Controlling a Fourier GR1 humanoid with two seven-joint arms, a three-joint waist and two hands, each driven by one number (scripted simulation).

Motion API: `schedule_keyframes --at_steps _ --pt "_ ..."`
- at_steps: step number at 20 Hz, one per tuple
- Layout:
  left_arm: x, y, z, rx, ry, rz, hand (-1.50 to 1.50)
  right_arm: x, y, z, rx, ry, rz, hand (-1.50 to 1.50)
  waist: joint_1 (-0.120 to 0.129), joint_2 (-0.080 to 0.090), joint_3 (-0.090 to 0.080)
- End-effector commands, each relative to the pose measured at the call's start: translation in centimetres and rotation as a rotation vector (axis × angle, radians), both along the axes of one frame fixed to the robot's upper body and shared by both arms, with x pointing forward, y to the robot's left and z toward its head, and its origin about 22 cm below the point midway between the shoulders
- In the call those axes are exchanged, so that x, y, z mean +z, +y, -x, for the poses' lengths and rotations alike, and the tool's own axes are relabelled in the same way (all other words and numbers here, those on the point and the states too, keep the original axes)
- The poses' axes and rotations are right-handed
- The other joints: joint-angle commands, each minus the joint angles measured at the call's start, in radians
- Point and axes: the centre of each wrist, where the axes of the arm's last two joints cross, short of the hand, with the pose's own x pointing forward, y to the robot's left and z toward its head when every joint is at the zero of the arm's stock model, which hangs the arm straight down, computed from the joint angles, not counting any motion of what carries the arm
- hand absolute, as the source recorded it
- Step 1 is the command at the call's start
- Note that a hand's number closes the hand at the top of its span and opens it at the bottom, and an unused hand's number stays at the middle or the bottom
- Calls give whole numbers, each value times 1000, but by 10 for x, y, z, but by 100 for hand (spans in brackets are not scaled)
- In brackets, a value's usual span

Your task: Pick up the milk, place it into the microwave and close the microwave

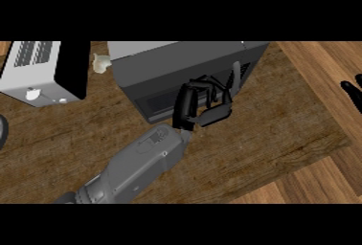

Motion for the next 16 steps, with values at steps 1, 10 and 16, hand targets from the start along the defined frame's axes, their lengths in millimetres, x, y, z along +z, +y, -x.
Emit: schedule_keyframes --at_steps 1,10,16 --pt "12 2 -19 28 -10 -4 150 8 -1 -1 -4 -4 7 -150 -7 13 -3" --pt "10 3 -21 40 0 3 150 17 -6 0 6 4 13 -150 -18 11 0" --pt "8 2 -19 31 -23 17 150 25 -9 -3 1 -2 0 -150 -15 20 -1"
